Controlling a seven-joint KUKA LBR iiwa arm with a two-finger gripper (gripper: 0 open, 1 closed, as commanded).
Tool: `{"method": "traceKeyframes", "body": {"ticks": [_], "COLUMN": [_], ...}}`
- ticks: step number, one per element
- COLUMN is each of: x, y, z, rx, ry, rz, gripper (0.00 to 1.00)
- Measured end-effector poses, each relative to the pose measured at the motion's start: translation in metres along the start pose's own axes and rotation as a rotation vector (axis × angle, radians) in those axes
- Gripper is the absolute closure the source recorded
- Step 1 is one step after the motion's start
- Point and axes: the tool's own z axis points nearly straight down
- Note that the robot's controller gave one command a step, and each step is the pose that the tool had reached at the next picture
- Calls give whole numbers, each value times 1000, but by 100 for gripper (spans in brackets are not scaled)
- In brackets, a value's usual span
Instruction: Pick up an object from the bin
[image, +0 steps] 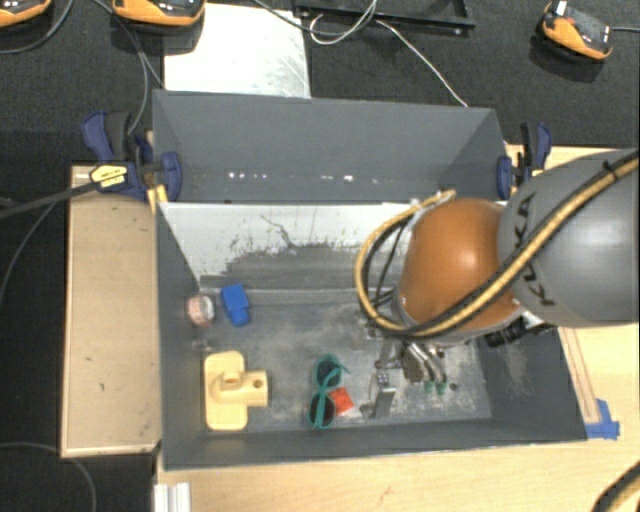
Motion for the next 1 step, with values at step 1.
{"method": "traceKeyframes", "body": {"ticks": [1], "x": [-2], "y": [0], "z": [-4], "rx": [-1], "ry": [-8], "rz": [4], "gripper": [0]}}
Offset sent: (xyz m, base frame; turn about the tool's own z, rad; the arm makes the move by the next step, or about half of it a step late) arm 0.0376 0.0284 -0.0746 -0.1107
